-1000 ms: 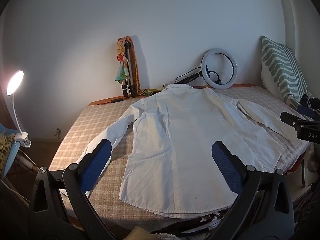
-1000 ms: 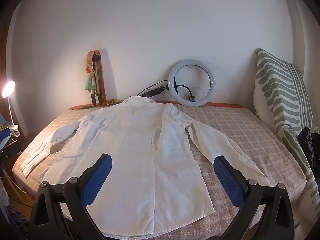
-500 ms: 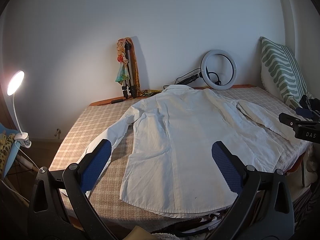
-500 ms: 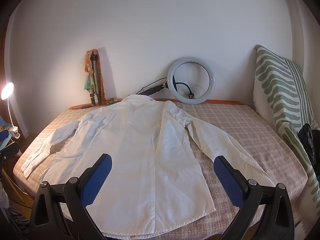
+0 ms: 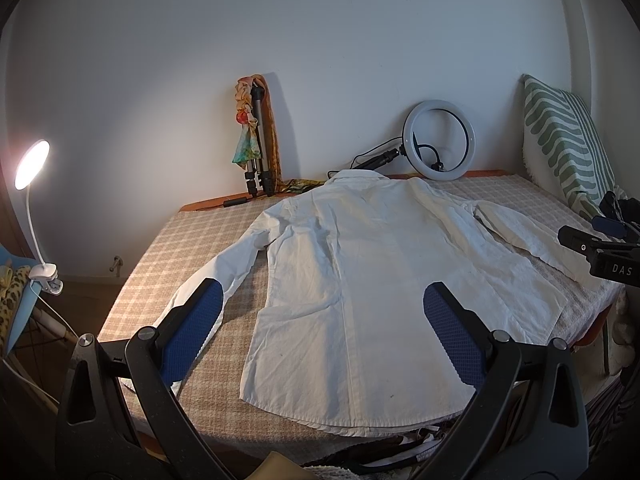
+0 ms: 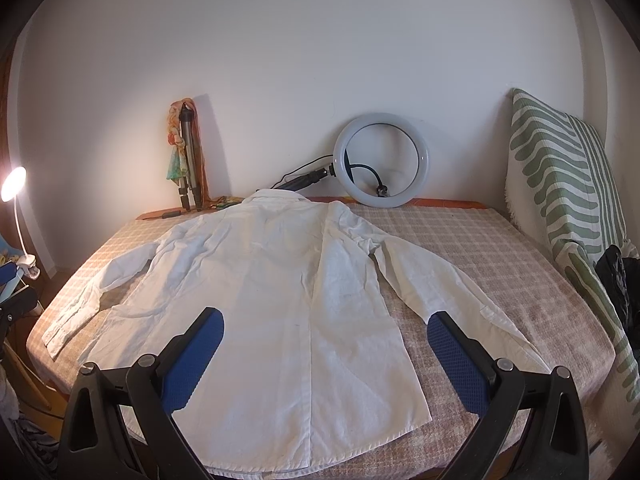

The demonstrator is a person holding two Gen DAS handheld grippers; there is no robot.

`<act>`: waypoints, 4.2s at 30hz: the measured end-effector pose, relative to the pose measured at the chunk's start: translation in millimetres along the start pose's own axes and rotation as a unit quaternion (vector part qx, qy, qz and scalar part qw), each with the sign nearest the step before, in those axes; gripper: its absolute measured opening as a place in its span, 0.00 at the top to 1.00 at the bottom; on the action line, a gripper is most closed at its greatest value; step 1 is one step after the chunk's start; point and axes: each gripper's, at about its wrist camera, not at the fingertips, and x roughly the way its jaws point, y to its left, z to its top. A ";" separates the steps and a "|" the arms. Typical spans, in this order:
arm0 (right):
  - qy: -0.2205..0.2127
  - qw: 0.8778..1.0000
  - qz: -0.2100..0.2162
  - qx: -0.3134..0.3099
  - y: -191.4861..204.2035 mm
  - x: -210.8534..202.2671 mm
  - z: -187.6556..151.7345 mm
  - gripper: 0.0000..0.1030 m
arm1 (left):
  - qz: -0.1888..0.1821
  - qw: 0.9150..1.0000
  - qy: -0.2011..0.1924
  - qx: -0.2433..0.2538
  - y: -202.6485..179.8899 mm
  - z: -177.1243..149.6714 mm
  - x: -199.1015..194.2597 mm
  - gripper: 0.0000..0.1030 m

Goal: Fold small clothes

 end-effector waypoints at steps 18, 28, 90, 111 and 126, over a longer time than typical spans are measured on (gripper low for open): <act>0.000 1.000 -0.004 0.003 -1.3 -0.4 1.7 0.00 | 0.001 1.000 0.003 -0.002 3.2 1.0 2.1 0.01; 0.000 1.000 -0.005 0.003 0.7 -2.3 4.1 0.00 | 0.001 1.000 0.003 -0.003 2.8 -0.1 2.0 0.01; 0.050 0.965 0.251 -0.064 157.8 70.2 44.2 0.00 | -0.059 0.922 0.241 -0.298 296.4 -56.7 213.1 0.34; 0.023 0.970 0.215 -0.112 154.1 56.8 41.8 0.00 | -0.105 0.930 0.224 -0.271 259.4 -32.4 230.9 1.00; 0.007 0.976 0.193 -0.104 138.9 48.6 46.3 0.00 | -0.225 0.938 0.227 -0.132 81.9 17.0 217.6 1.00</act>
